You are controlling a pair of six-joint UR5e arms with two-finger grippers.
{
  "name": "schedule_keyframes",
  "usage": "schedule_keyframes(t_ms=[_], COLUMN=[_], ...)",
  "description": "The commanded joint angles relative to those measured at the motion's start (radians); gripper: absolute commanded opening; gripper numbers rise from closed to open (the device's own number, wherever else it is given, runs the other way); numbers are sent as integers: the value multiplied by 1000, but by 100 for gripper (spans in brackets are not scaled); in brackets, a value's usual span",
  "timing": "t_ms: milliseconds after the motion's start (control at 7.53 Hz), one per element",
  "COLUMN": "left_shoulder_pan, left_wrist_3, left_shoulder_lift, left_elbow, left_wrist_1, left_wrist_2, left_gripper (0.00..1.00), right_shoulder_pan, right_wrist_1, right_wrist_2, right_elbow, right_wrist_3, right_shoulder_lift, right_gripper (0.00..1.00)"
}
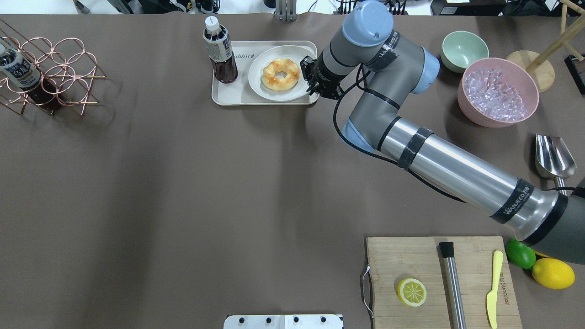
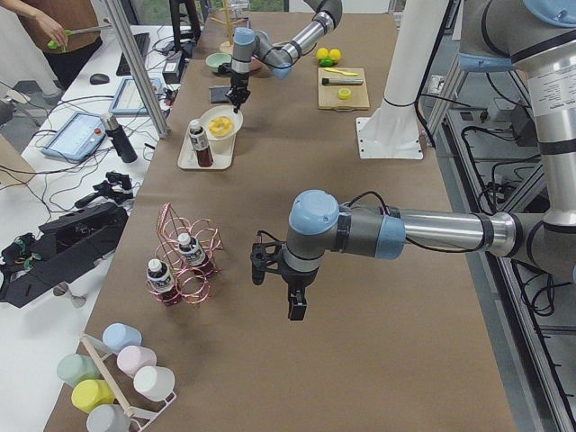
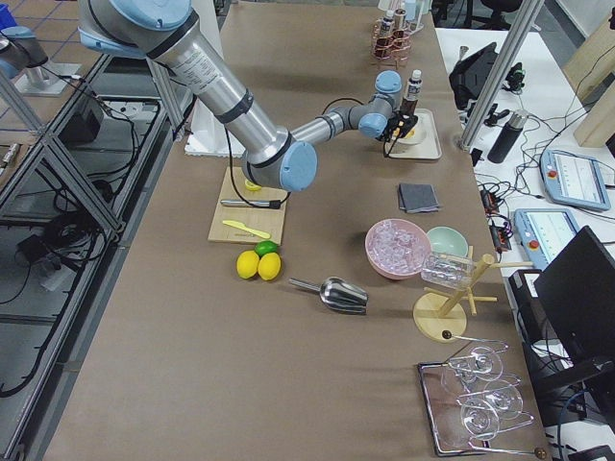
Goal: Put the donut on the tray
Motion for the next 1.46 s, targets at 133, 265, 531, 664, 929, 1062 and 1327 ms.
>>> schedule_keyframes(t_ms=[133, 265, 531, 664, 929, 1062, 1327], left_shoulder_pan=[-2, -3, -3, -3, -5, -3, -3], left_wrist_3=[0, 0, 0, 0, 0, 0, 0], left_shoulder_lift=[0, 0, -4, -4, -4, -4, -2], left_elbow=[1, 1, 1, 1, 1, 1, -1], left_wrist_1=[0, -2, -2, -2, -2, -2, -2], left_wrist_2=[2, 2, 9, 19, 23, 23, 23], left_gripper=[98, 98, 98, 98, 98, 98, 98], right_shoulder_pan=[-1, -1, -2, -5, -16, -24, -18], right_wrist_1=[4, 4, 4, 4, 6, 6, -7], right_wrist_2=[-31, -48, -57, -68, -78, -81, -72], right_elbow=[-148, -168, -226, -230, -230, -224, -160], right_wrist_3=[5, 8, 28, 53, 56, 56, 62], right_shoulder_lift=[102, 111, 154, 159, 157, 149, 143], right_gripper=[0, 0, 0, 0, 37, 99, 100])
